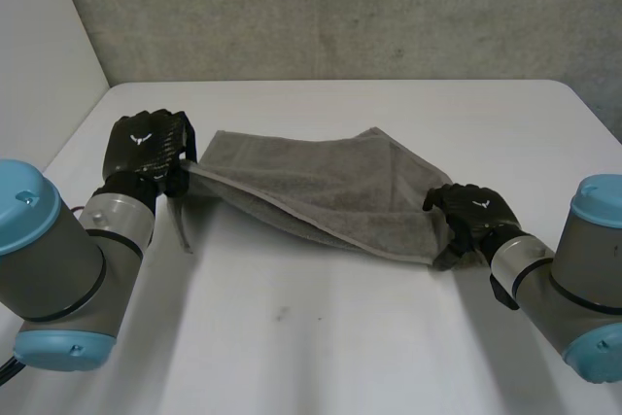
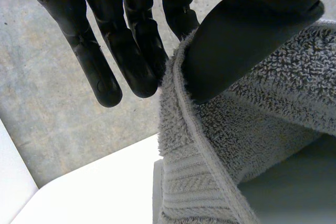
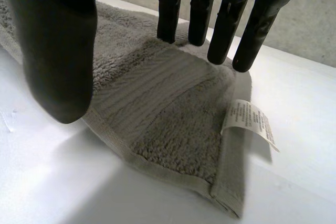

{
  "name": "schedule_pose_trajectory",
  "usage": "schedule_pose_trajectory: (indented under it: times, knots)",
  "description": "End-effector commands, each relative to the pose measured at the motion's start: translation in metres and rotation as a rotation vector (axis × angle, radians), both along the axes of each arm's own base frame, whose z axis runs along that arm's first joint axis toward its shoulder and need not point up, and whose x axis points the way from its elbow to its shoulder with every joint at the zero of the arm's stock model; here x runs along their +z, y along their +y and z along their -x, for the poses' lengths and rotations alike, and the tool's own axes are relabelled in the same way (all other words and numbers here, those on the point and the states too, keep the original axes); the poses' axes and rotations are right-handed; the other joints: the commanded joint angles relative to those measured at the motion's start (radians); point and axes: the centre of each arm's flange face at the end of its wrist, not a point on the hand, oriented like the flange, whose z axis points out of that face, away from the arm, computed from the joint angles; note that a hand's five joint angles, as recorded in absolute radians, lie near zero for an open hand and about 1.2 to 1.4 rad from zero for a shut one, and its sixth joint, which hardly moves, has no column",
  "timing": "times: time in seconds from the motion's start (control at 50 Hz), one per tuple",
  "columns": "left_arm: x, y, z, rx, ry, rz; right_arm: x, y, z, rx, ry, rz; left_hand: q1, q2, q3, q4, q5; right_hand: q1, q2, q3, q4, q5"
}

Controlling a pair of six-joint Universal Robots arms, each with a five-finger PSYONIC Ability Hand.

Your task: Fold the towel.

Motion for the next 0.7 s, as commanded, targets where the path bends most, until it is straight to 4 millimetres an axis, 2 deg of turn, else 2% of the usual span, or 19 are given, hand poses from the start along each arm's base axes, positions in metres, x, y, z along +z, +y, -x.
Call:
schedule_pose_trajectory:
  times: [0.02,0.28,0.52,0.7]
  knots:
    - [0.0,0.0,0.0,0.0,0.001,0.0,-0.009,0.001,-0.008,0.027,0.002,-0.008,0.19,0.178,0.179,0.177,0.185,-0.138,-0.15,-0.146,-0.147,-0.116]
    - [-0.002,0.001,0.0,-0.001,-0.002,-0.007,-0.019,-0.007,-0.014,0.023,0.019,-0.001,0.19,0.178,0.179,0.177,0.185,-0.115,-0.127,-0.123,-0.123,-0.092]
    - [-0.002,-0.002,-0.005,0.016,-0.002,-0.007,-0.014,-0.028,-0.011,-0.07,0.021,0.151,0.19,0.178,0.179,0.177,0.185,-0.088,-0.1,-0.097,-0.097,-0.066]
    - [-0.002,-0.006,-0.009,0.031,-0.002,-0.007,-0.004,-0.048,0.005,-0.161,0.057,0.224,0.19,0.178,0.179,0.177,0.185,0.049,0.037,0.041,0.041,0.072]
